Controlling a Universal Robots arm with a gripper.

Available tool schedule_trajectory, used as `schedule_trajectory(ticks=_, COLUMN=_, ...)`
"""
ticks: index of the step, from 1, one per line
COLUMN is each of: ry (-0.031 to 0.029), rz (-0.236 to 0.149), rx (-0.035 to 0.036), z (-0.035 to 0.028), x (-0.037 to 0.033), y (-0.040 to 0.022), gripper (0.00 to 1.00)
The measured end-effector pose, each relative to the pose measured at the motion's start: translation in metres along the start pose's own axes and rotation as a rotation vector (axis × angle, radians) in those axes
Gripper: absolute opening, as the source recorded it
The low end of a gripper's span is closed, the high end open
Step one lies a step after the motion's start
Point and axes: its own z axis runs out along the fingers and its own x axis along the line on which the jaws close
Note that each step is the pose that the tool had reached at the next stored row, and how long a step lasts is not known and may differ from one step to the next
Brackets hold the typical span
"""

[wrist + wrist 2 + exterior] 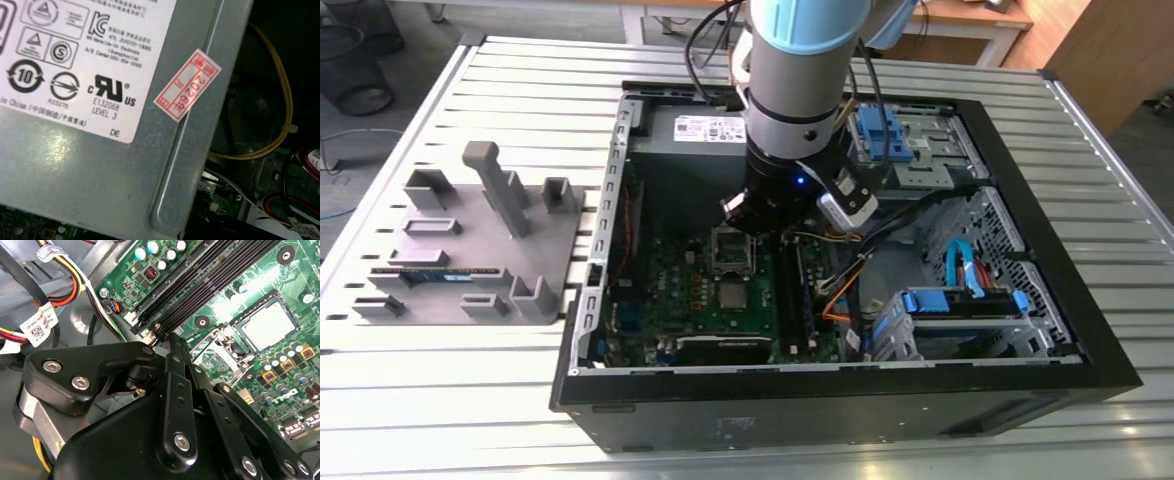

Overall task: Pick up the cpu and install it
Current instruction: 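Close the cpu cover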

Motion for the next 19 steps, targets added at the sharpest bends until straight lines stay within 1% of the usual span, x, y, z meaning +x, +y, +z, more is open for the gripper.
schedule_trajectory(ticks=4, ry=0.0001, rz=0.001, rx=0.0002, z=0.0000, x=0.0000, y=0.0000, gripper=0.11)
schedule_trajectory(ticks=8, ry=-0.0007, rz=0.028, rx=0.0016, z=0.0002, x=0.0006, y=0.0001, gripper=0.11)
schedule_trajectory(ticks=10, ry=-0.0009, rz=0.032, rx=0.0019, z=0.0003, x=0.0006, y=0.0001, gripper=0.11)
schedule_trajectory(ticks=11, ry=-0.0014, rz=0.034, rx=0.0005, z=0.0006, x=0.0007, y=0.0001, gripper=0.11)
schedule_trajectory(ticks=13, ry=-0.0031, rz=0.039, rx=-0.0067, z=0.0009, x=0.0008, y=0.0001, gripper=0.11)
schedule_trajectory(ticks=15, ry=-0.0034, rz=0.043, rx=-0.0080, z=0.0012, x=0.0007, y=0.0002, gripper=0.11)
schedule_trajectory(ticks=19, ry=-0.0036, rz=0.052, rx=-0.0078, z=0.0027, x=0.0007, y=0.0001, gripper=0.11)
